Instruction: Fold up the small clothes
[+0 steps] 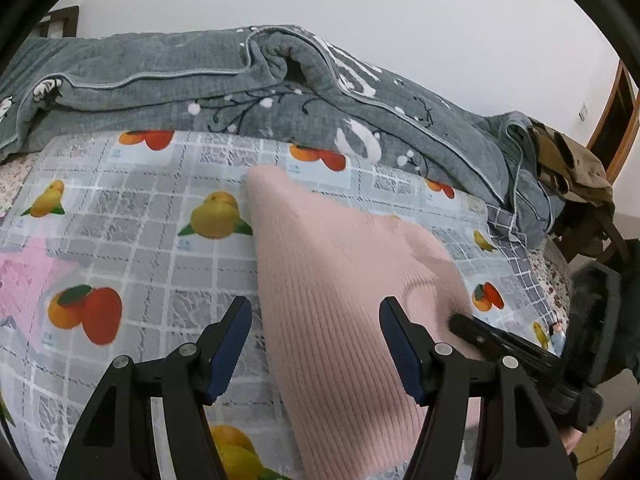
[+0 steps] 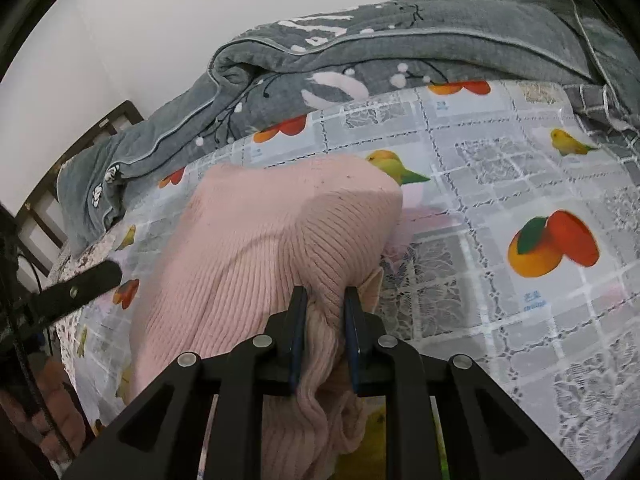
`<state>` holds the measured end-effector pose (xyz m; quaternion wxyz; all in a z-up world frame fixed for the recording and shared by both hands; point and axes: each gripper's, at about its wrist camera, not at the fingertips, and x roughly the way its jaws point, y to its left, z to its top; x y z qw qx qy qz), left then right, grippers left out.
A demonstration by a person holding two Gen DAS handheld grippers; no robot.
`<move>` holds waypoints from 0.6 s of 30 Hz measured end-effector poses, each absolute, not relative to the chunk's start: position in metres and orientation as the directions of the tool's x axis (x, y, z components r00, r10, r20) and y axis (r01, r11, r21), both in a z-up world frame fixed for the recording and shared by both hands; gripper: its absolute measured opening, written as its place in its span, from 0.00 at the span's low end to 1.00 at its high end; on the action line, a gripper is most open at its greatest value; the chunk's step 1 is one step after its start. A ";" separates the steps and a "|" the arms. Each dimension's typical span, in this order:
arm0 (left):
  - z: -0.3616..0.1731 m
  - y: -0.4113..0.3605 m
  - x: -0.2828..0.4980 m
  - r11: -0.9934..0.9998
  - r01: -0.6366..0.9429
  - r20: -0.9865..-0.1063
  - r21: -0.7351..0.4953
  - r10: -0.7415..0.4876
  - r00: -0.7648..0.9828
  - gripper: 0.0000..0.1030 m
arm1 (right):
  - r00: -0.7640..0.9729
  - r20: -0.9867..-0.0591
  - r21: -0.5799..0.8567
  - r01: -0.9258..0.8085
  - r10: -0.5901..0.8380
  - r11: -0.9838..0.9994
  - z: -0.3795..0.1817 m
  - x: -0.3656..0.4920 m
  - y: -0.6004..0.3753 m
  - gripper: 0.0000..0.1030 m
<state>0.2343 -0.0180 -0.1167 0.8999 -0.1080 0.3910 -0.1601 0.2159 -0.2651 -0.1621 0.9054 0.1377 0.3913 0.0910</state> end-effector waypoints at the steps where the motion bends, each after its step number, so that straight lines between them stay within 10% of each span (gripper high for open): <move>1: -0.117 -0.017 0.238 0.923 0.201 -0.668 -0.328 -0.377 0.642 0.62 | 0.680 -0.677 0.322 -0.069 0.280 0.944 -0.159 0.214 -0.267 0.17; 18: -0.118 -0.051 0.326 0.906 0.284 -0.678 -0.315 -0.424 0.601 0.62 | 0.707 -0.642 0.205 -0.215 0.297 0.955 -0.125 0.267 -0.263 0.31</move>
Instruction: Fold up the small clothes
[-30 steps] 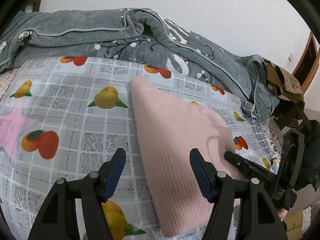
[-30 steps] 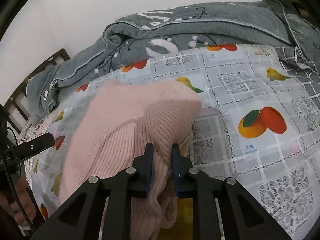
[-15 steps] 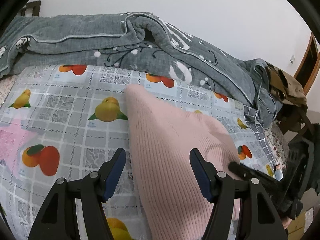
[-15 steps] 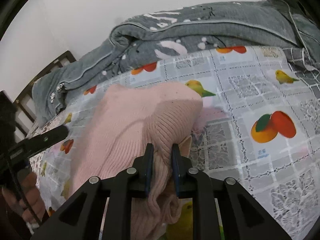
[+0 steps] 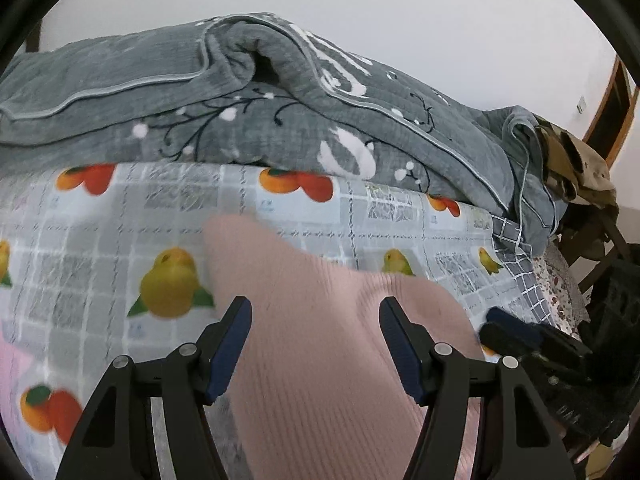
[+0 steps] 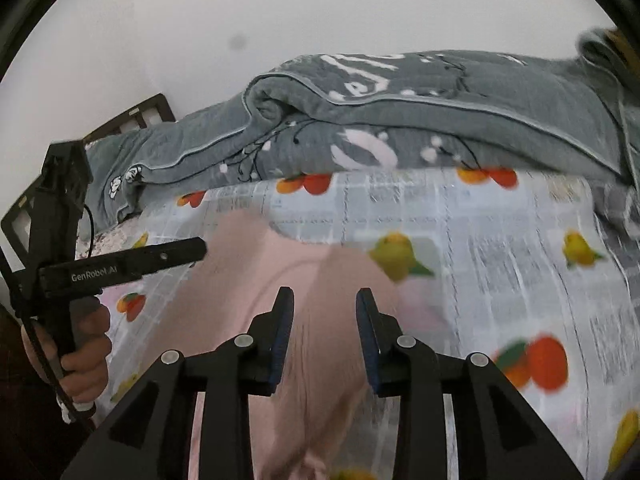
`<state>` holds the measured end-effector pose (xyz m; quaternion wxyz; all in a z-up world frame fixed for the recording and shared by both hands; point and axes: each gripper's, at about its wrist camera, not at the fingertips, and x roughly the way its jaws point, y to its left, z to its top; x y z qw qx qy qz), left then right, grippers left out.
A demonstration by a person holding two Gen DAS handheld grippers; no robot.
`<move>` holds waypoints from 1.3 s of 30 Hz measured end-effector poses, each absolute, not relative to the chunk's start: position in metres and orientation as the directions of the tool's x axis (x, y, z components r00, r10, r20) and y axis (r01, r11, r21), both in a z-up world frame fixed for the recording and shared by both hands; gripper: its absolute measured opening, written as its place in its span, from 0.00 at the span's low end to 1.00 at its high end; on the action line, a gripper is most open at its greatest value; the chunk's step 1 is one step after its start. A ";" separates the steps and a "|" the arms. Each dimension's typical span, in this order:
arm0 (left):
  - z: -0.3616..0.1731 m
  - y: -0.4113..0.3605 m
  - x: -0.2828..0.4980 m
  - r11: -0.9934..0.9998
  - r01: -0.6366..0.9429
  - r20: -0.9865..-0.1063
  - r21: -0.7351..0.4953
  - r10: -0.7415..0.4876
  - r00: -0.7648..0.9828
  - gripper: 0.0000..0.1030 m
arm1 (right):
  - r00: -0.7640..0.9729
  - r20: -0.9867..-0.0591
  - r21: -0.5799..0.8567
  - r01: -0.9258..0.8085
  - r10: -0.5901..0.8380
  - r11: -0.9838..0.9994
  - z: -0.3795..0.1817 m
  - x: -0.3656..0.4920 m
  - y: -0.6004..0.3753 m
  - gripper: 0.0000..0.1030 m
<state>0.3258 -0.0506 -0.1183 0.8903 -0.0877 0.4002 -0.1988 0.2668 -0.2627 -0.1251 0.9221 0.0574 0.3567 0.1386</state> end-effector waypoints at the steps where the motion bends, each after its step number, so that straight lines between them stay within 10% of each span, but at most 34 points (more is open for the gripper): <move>1: -0.121 -0.053 0.330 0.905 0.293 -0.679 -0.309 -0.426 0.598 0.62 | 0.694 -0.655 0.203 -0.220 0.299 0.954 -0.132 0.275 -0.259 0.31; 39: -0.146 -0.056 0.332 0.973 0.180 -0.665 -0.141 -0.228 0.711 0.63 | 0.662 -0.717 0.200 -0.107 0.219 0.974 -0.181 0.293 -0.269 0.32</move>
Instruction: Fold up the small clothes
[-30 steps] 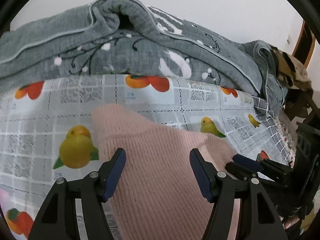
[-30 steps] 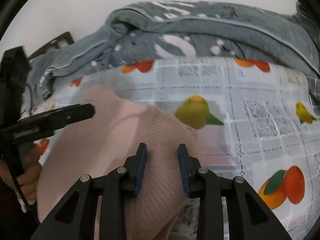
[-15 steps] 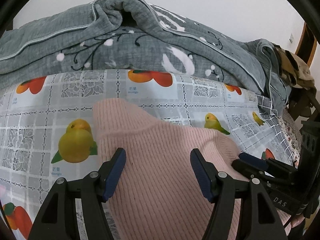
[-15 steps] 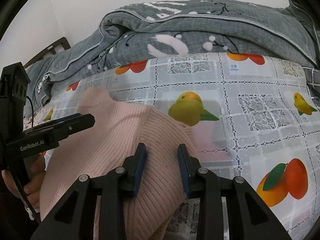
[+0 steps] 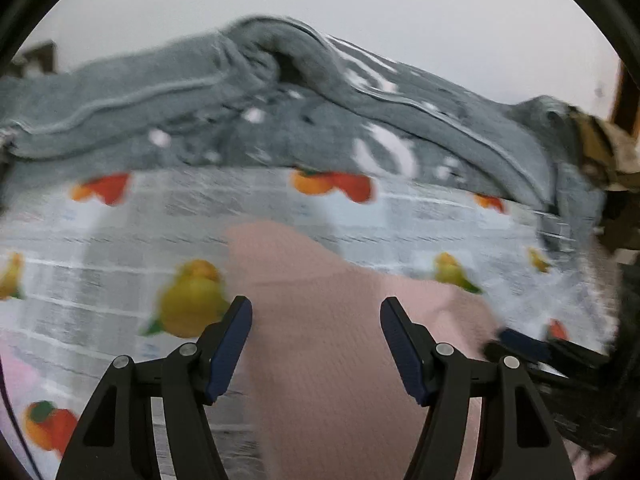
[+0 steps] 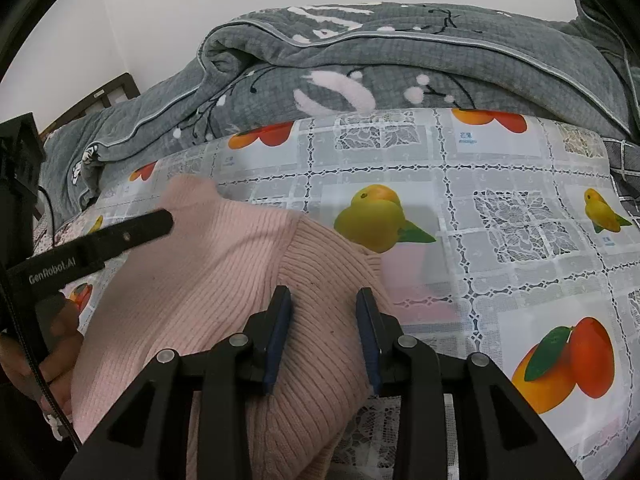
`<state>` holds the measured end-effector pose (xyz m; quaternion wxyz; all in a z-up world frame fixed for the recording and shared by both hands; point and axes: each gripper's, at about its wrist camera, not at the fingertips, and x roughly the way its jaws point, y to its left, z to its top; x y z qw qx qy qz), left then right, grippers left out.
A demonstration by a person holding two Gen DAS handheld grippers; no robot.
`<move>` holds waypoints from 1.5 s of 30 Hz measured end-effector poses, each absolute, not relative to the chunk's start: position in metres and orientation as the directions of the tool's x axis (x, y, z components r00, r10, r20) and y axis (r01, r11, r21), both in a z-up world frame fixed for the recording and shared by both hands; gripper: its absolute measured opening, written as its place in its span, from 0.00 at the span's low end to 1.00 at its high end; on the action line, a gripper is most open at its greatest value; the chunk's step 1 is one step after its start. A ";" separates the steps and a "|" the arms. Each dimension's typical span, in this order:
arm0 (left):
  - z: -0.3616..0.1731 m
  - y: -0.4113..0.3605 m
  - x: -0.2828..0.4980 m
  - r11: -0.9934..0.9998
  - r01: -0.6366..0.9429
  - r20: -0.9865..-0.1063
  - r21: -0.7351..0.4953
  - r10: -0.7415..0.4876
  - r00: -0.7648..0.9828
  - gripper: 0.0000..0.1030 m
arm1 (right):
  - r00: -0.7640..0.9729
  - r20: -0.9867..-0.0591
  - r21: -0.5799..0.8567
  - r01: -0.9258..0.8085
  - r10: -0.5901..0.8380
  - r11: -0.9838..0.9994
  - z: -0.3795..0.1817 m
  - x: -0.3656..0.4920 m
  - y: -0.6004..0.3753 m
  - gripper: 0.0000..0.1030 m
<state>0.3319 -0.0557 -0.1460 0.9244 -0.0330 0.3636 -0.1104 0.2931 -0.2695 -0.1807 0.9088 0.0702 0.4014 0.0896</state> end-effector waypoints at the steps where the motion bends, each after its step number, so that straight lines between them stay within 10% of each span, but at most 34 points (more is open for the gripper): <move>1: -0.146 -0.055 0.333 0.980 0.162 -0.667 -0.114 -0.196 0.719 0.63 | 0.662 -0.717 0.201 -0.105 0.219 0.974 -0.181 0.293 -0.270 0.32; 45: -0.171 -0.050 0.348 0.979 0.154 -0.759 -0.132 -0.199 0.620 0.64 | 0.664 -0.722 0.218 -0.053 0.198 0.975 -0.184 0.294 -0.279 0.43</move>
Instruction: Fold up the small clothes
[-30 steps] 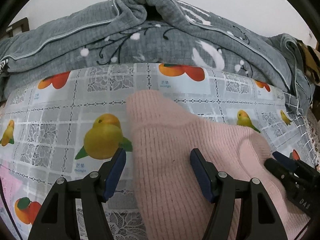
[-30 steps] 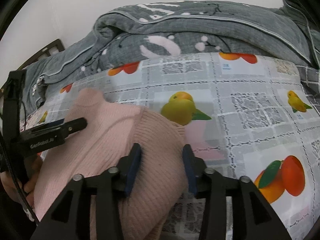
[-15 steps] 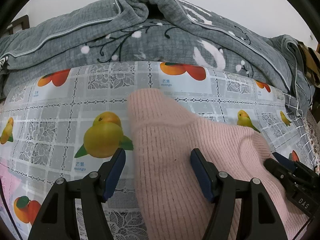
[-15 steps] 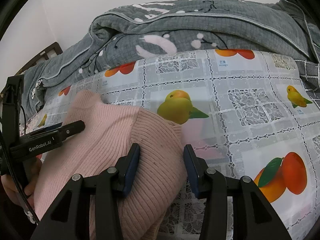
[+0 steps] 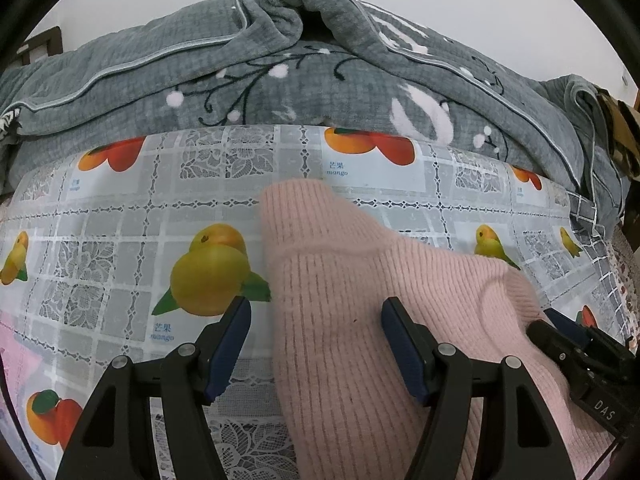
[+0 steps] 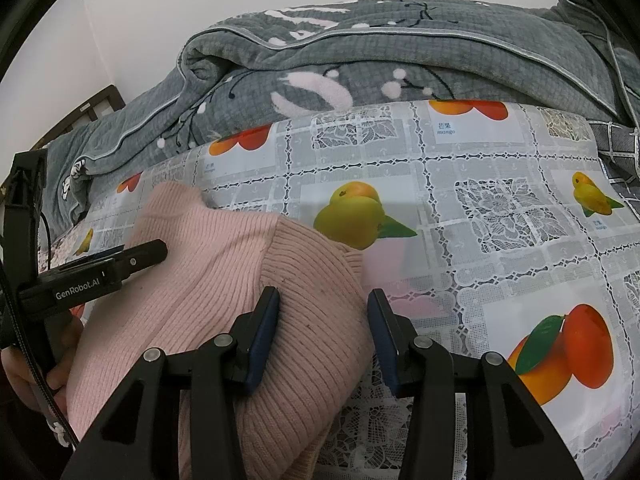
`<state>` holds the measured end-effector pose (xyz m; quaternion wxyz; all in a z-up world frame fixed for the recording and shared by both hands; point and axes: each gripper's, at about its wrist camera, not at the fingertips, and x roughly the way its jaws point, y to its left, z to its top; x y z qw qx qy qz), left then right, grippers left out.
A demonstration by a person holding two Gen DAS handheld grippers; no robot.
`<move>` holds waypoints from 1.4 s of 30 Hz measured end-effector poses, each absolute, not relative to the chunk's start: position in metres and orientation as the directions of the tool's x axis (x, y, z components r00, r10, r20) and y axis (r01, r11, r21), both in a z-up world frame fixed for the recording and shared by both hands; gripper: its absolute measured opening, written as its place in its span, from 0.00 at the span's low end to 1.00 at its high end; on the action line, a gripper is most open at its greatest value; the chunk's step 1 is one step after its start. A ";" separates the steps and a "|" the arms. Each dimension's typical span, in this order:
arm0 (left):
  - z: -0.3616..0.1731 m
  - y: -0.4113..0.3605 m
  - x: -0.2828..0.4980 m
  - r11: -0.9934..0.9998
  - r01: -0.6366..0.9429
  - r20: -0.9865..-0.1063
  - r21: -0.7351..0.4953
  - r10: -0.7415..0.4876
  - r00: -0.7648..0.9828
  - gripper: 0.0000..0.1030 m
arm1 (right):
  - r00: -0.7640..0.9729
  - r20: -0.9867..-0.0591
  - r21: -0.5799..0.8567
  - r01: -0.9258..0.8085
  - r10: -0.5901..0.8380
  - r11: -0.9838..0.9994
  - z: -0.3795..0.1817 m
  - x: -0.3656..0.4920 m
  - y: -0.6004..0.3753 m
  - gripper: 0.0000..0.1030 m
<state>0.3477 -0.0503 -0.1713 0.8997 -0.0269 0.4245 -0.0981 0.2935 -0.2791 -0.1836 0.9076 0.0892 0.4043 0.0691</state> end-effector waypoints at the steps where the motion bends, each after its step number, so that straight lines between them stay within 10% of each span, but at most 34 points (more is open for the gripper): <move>1: -0.171 -0.051 0.348 0.979 0.154 -0.758 -0.132 -0.200 0.620 0.64 | 0.664 -0.722 0.218 -0.053 0.198 0.975 -0.184 0.294 -0.279 0.43; 42: -0.129 -0.060 0.325 0.965 0.207 -0.699 -0.159 -0.258 0.667 0.64 | 0.722 -0.657 0.217 -0.095 0.218 0.971 -0.116 0.208 -0.295 0.43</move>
